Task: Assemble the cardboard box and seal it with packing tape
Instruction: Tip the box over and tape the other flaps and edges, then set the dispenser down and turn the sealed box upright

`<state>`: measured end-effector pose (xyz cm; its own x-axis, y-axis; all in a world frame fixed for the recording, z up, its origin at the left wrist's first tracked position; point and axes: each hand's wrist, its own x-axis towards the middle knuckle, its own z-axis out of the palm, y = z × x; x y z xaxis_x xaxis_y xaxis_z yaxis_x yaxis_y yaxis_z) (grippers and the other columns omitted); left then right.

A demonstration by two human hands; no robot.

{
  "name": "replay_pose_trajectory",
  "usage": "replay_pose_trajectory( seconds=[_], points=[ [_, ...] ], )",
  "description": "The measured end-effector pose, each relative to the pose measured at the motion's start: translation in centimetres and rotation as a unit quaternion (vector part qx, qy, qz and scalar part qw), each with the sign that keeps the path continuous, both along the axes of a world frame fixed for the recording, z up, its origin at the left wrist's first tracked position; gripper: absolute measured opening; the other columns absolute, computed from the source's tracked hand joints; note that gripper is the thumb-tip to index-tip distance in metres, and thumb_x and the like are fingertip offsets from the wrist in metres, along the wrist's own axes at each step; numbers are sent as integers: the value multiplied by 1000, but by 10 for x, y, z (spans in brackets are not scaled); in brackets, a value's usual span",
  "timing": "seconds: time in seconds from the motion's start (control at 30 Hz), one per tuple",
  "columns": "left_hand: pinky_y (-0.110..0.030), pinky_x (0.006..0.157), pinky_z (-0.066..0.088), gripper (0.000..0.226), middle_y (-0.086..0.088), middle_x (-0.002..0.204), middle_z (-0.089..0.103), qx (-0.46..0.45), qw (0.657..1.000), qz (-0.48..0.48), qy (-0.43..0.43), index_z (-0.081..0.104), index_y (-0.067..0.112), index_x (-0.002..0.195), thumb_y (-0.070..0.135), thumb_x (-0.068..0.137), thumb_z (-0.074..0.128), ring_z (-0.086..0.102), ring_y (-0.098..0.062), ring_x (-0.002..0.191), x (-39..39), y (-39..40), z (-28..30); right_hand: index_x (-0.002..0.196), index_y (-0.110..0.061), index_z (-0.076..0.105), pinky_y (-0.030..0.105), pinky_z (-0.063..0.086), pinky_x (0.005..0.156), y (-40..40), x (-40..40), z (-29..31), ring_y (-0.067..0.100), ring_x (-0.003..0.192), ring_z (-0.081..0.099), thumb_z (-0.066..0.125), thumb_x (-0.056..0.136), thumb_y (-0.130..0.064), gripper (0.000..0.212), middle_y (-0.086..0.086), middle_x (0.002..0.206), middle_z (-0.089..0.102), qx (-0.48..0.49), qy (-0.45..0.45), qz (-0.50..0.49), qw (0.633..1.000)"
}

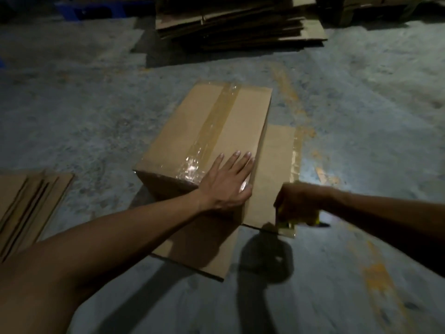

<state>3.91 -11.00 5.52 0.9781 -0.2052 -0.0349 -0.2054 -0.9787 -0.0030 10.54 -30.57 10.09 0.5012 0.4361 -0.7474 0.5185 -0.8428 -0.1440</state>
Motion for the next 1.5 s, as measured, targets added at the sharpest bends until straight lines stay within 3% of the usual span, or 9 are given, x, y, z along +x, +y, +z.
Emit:
replay_pose_trajectory(
  seconds=[0.3,0.5,0.6,0.77,0.97,1.13,1.27,1.37,1.5],
  points=[
    [-58,118,2,68,-7,165,1,30,999,-16,-9,6,30,155,49,93,25,-1,-29,151,-3,-1,0,123,-17,65,30,50,86,6,26,-2,23,106,62,59,87,-50,49,6,123,64,-15,-82,45,996],
    [-60,115,13,45,-6,164,9,32,991,-126,-30,54,36,129,50,93,31,4,-32,151,-33,37,2,127,-15,62,30,47,90,-3,20,0,24,112,59,52,93,-41,44,6,130,61,50,-84,-24,995],
    [-58,116,14,40,-5,164,12,46,982,-178,-40,58,35,122,52,88,45,7,-32,151,-53,77,-4,140,-21,49,28,43,93,-7,15,-4,24,119,54,47,97,-31,45,5,139,52,73,-57,-53,994],
    [-50,120,1,56,1,165,2,91,987,-133,-4,26,36,152,45,97,36,-4,-28,151,-85,148,5,152,-30,13,42,39,106,-12,-6,-24,29,131,41,54,94,-23,71,11,150,33,53,53,-47,996],
    [-40,120,-9,67,-6,163,-9,46,987,152,-14,-11,27,152,34,95,25,-10,-26,150,-126,203,-4,130,-67,-8,43,51,94,-5,-50,-46,26,112,51,55,92,-12,92,14,141,33,97,90,82,988],
    [-40,121,-4,68,-14,163,7,-127,920,359,-98,14,8,155,36,93,19,-1,-27,151,-105,180,-11,151,-35,-8,35,43,96,16,-96,-47,28,116,54,48,98,-21,79,18,142,42,92,95,174,976],
    [-45,119,-1,70,-16,163,-6,-216,817,512,-154,10,10,155,45,100,34,-10,-36,149,-78,167,-11,149,-41,-13,37,48,96,25,-116,-63,29,110,58,52,95,-14,89,19,141,42,124,80,282,948],
    [-51,115,15,78,-16,163,-4,-306,712,611,-165,4,12,155,48,98,42,7,-42,147,-69,159,-7,150,-37,-10,37,46,96,27,-120,-74,30,111,57,48,98,-19,80,19,134,46,150,49,340,927],
    [-50,106,30,79,-19,156,22,-283,713,615,-183,5,12,155,54,96,39,35,-44,134,-68,157,-10,150,-38,11,36,51,86,40,-101,-80,23,100,58,37,99,-46,58,11,122,55,162,-46,378,910]
  ],
)
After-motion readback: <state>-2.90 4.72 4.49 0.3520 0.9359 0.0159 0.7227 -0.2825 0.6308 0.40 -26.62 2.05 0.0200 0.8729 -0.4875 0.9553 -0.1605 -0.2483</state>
